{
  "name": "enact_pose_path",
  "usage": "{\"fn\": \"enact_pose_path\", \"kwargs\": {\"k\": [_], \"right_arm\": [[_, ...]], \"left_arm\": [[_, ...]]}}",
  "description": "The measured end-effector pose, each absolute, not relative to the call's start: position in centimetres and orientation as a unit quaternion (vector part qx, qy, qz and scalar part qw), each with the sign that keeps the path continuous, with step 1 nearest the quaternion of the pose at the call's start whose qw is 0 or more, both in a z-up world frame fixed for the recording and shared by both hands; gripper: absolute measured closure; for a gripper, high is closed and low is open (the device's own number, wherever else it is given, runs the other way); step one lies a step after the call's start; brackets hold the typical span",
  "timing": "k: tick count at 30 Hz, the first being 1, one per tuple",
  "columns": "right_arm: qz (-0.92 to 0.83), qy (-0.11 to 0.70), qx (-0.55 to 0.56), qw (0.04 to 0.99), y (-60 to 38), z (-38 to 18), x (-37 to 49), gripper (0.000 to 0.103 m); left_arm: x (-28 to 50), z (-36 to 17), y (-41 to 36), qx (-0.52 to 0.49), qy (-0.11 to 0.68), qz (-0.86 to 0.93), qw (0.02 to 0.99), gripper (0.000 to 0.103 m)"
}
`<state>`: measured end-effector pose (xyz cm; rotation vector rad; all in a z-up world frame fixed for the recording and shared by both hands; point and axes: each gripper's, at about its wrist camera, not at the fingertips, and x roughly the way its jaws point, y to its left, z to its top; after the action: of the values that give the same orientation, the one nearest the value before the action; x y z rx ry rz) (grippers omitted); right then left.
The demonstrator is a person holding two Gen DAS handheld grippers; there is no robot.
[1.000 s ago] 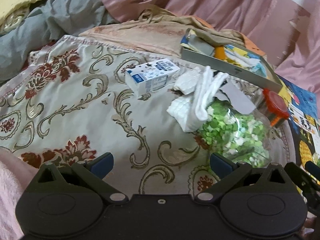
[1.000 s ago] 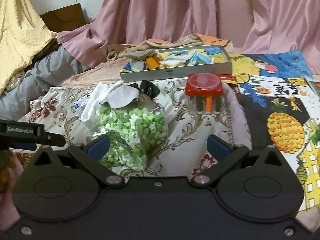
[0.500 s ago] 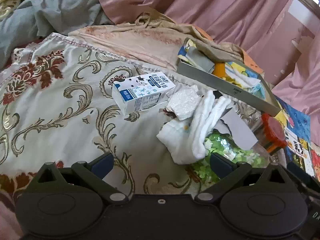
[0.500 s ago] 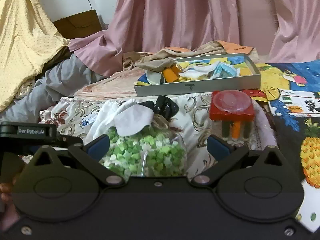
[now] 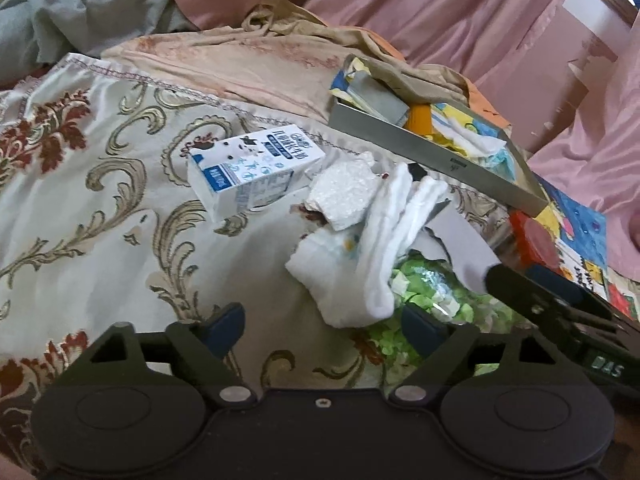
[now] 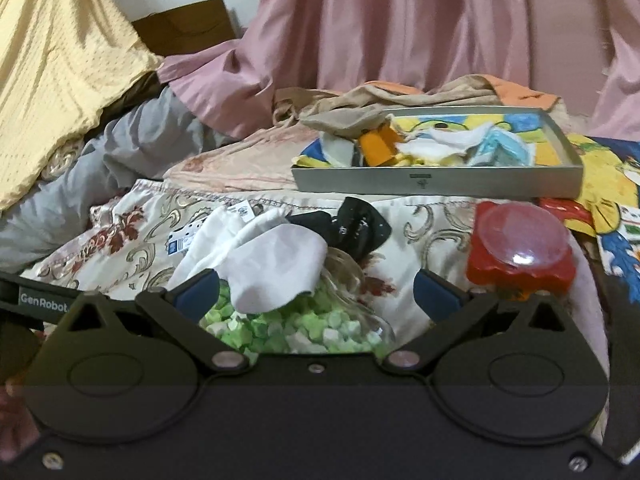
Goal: Organize soft objects
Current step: 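Grasp the white socks with the left gripper while the right gripper grasps the white cloth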
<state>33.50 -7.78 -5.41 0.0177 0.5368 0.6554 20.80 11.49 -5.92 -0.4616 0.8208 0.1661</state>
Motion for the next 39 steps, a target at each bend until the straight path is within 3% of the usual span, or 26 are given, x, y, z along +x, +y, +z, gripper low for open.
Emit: {"fn": "enact_pose_path", "kwargs": {"k": [6, 15, 21, 25, 39], "right_arm": [[0.335, 0.267, 0.007, 0.904, -6.7, -5.3, 34.5, 0.001], [0.354, 0.278, 0.004, 0.893, -5.1, -5.5, 35.5, 0.001], [0.355, 0.283, 0.007, 0.891, -4.4, -5.7, 35.8, 0.017], [0.361, 0.289, 0.011, 0.886, -4.2, -5.8, 35.8, 0.041], [0.346, 0.295, 0.057, 0.889, -5.3, -6.1, 36.0, 0.064]], "left_arm": [[21.2, -6.2, 11.3, -0.222, 0.396, 0.071, 0.888, 0.043], [21.7, -6.0, 11.4, -0.225, 0.371, 0.068, 0.898, 0.065], [22.0, -6.0, 11.2, -0.216, 0.37, 0.055, 0.902, 0.084], [21.9, -6.0, 11.1, -0.215, 0.369, 0.049, 0.903, 0.091], [21.6, -5.9, 11.6, -0.221, 0.353, 0.06, 0.907, 0.095]]}}
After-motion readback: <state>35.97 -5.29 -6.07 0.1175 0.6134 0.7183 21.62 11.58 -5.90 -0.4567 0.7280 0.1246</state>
